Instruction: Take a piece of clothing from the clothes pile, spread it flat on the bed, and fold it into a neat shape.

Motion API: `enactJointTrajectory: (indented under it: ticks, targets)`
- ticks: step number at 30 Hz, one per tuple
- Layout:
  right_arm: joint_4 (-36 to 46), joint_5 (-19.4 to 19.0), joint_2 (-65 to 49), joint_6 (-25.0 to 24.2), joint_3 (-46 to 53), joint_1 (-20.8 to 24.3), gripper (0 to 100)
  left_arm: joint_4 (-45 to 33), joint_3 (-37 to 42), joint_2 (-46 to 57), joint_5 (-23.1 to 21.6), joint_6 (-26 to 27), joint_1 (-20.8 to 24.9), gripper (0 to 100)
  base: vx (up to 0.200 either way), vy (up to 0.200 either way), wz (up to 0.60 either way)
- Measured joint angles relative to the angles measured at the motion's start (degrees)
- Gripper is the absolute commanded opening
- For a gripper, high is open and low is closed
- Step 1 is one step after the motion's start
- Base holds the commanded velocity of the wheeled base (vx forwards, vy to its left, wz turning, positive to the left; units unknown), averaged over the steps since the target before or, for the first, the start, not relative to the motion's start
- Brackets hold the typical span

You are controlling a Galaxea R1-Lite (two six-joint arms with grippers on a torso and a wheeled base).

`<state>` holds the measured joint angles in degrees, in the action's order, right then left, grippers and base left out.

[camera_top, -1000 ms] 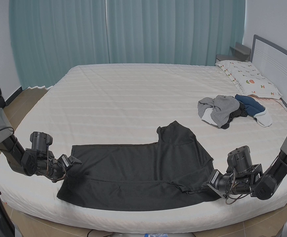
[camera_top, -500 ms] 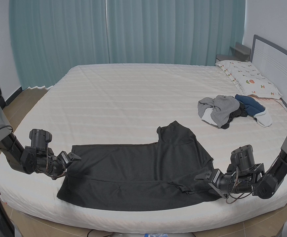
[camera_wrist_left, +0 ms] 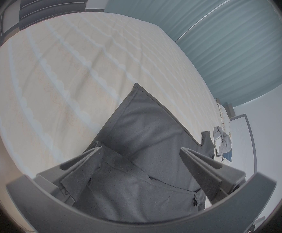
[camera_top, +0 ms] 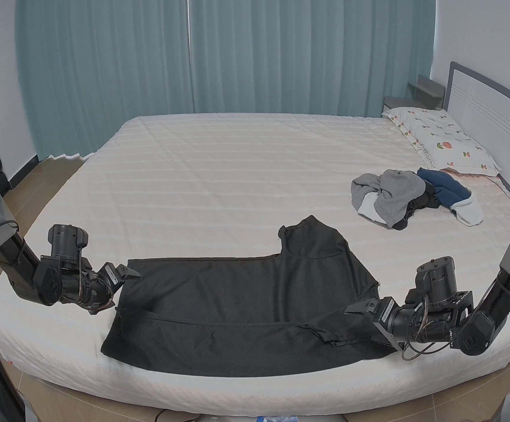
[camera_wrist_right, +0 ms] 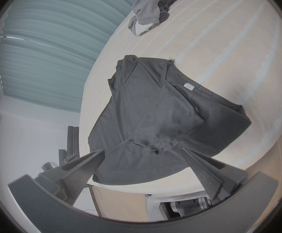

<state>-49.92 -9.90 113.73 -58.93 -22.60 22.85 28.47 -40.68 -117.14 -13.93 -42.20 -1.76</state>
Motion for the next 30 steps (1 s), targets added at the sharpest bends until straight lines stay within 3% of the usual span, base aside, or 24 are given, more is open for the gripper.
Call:
enactJointTrajectory:
  ticks: [10,19,30]
  targets:
    - [-0.02,0.02,0.05,-0.02,-0.18,-0.17,100,0.02,0.06,-0.02,0.30,-0.27,-0.04,100,0.000,0.020,0.00]
    - [-0.05,0.29,0.13,0.02,-0.49,-0.72,100,-0.06,-1.27,-0.04,-0.10,-4.62,0.07,100,0.200,0.000,0.00]
    - [-3.15,0.38,1.29,0.09,-0.57,-1.46,100,-0.04,-3.28,-0.96,0.20,-5.47,-0.15,100,0.000,0.000,0.00]
